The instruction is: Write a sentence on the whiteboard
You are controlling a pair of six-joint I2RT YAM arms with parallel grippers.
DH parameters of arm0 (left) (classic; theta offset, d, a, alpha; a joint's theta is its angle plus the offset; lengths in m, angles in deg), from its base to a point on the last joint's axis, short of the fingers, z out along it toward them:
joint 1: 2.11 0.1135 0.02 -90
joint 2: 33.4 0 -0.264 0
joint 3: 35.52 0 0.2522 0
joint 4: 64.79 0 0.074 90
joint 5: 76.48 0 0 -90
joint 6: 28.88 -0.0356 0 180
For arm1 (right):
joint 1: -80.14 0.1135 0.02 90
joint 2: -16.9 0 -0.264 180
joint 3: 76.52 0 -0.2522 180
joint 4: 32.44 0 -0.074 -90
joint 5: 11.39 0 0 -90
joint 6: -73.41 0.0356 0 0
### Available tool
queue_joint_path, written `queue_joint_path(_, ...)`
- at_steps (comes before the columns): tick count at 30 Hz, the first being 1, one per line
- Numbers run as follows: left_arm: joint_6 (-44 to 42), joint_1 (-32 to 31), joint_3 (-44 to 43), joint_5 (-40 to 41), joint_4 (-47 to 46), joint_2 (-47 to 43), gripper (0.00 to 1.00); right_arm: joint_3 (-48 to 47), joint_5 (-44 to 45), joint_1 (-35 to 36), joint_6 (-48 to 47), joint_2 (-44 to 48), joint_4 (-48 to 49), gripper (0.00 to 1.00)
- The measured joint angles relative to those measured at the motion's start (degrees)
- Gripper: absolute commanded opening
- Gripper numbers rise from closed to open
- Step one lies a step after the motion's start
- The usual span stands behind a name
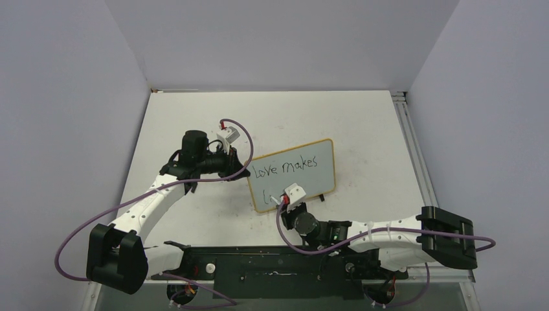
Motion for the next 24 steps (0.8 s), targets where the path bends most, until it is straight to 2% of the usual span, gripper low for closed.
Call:
queue_joint_path(9,0.02,0.0,0.0,-0.02,0.0,0.0,0.0,0.0,1.16,-0.15,0.02,6.99,-0.44,0.05)
queue_joint_path(24,0.02,0.0,0.0,-0.02,0.0,0.0,0.0,0.0,2.6,-1.57,0.0,5.38,-1.53,0.05)
